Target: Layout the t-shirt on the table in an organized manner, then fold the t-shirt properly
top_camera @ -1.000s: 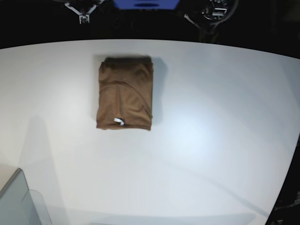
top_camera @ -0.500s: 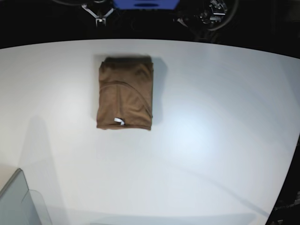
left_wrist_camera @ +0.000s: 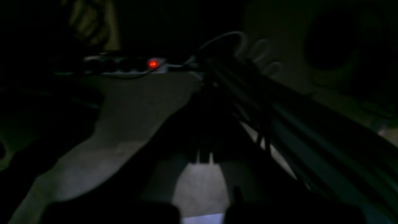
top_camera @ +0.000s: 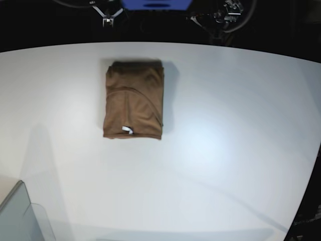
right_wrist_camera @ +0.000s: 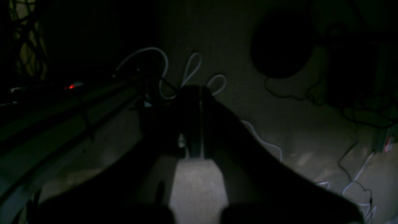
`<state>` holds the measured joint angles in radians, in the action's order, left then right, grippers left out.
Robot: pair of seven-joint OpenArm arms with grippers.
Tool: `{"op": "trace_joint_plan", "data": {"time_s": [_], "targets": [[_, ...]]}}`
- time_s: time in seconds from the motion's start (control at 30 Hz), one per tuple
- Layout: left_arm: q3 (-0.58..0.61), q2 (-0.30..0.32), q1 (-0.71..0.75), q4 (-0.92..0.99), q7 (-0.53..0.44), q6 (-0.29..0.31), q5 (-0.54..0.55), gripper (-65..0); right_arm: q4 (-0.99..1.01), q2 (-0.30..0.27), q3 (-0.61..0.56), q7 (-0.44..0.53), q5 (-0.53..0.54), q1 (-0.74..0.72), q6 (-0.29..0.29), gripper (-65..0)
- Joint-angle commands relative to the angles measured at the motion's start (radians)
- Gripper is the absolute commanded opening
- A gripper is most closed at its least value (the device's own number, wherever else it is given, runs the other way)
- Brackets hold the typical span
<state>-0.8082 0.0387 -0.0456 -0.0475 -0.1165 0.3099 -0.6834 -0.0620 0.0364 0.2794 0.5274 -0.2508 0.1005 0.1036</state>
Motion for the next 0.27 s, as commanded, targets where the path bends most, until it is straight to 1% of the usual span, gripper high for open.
{"op": "trace_joint_plan", "data": {"time_s": [0.0, 0.1, 0.17, 0.23], "targets": [[0.005, -0.004, -0.003, -0.002, -0.010, 0.005, 0.003, -64.7, 0.000, 0.000, 0.001, 0.012, 0.001, 0.008, 0.005, -65.0], [0.005, -0.006, -0.003, -0.002, -0.010, -0.004, -0.003, -64.7, 0.000, -0.003, 0.001, 0.009, 0.000, 0.008, 0.005, -65.0], [0.005, -0.006, -0.003, -0.002, -0.010, -0.004, 0.001, -64.7, 0.001, -0.019, 0.001, 0.009, 0.000, 0.008, 0.005, -65.0], [0.002, -0.006, -0.003, -0.004, -0.010, -0.004, 0.001, -64.7, 0.001, -0.022, -0.001, 0.009, 0.000, 0.008, 0.005, -65.0]]}}
